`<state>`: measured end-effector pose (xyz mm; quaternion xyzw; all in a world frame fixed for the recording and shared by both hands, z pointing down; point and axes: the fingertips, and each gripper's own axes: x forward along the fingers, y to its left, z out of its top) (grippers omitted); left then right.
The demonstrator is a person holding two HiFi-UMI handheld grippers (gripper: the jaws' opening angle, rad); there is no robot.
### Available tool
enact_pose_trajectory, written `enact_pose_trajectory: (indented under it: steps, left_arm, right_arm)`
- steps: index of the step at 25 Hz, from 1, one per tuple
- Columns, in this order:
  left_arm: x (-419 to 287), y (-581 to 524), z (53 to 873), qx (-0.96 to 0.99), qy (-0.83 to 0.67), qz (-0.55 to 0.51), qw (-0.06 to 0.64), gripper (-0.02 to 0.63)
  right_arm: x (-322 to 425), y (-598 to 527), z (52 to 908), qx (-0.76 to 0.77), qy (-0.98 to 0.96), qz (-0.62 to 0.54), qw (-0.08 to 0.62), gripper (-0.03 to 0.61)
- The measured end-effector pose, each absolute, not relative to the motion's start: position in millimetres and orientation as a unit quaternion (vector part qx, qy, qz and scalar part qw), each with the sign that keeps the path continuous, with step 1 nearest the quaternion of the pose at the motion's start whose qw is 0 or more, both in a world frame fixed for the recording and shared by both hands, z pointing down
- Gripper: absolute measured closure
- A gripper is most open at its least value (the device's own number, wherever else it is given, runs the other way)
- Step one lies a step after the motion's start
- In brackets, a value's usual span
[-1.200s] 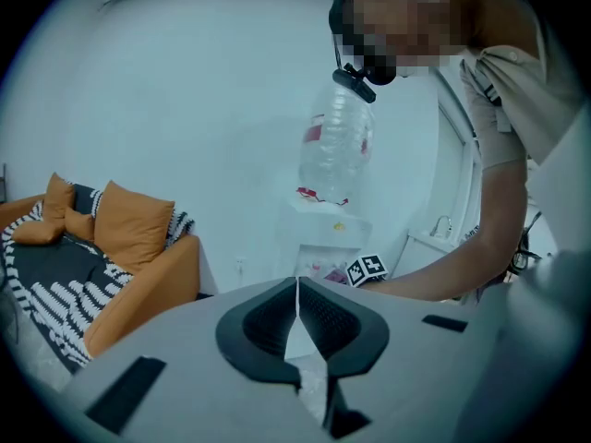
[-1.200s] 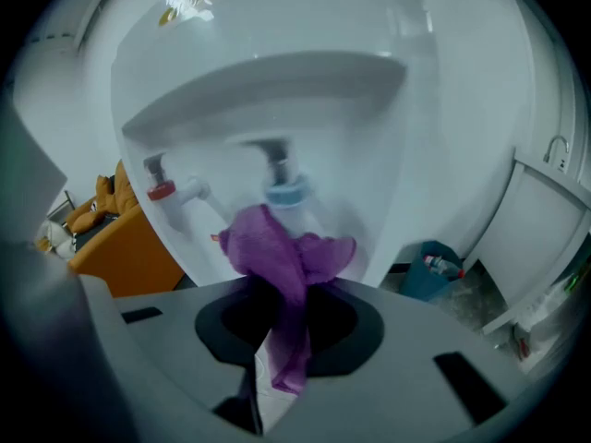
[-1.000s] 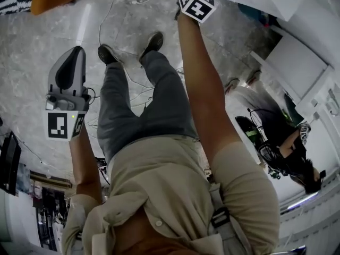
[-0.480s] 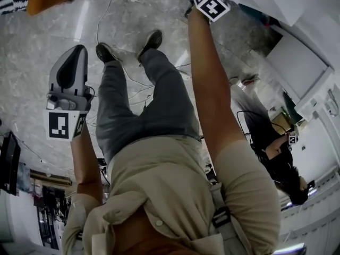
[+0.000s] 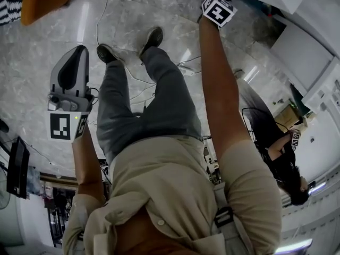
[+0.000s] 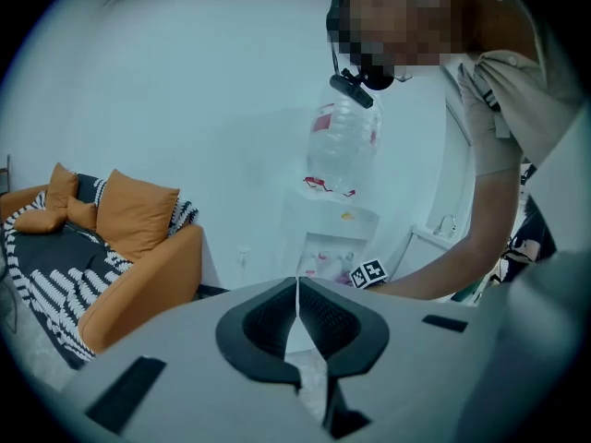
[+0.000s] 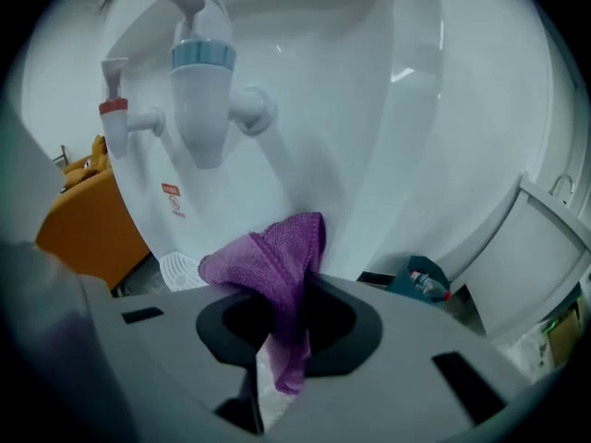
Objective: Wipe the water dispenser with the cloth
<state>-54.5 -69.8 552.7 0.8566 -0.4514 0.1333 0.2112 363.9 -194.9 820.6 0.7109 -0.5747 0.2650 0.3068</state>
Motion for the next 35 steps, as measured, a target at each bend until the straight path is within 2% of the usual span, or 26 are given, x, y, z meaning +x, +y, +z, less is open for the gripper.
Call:
enact_pose_trajectory:
  steps: [5,10,15,19,24,27,32,35]
  left_arm:
    - [-74,-51,572,0.856,-0.447,0.153,0.211,0.589]
    - [-100,-51,580,0.831,-0.490,0.135,0.226,0.589]
    - [-128,-32,603,0.823,-0.497,0.154,0.228,0.589]
    - [-129,-35,607,0.814,-0.511,0.143,0.235,0.589]
    - [-122,-41,622,0.818,-0.505,0.144,0.235,0.589]
    - [-111,-44,634,0.824,-0.494,0.146,0.237,0.589]
    - [-86,-53,657,0.836,-0.477,0.139,0.234,0.590]
    - [-75,-53,672,0.845,-0.461,0.141,0.233,0.589]
  right_arm:
    - [323,-201,850,0.682,-0.595,0.272,0.327,0.503]
    - [233,-213,890,0.626,-0.643,0.284,0.339,0.505]
    - [132,-245,872,0.580,-0.720,0.247,0.289,0.505]
    - [100,-242,887,0.553,-0.738,0.258,0.288,0.505]
    - [158,-230,928,0.611,-0.671,0.327,0.265,0.504]
    - [211,-201,962,0.625,-0.625,0.356,0.302,0.503]
    - [332,-172,980,0.709,-0.532,0.353,0.301,0.503]
    - [377,-168,979,0.729,-0.516,0.330,0.305,0.503]
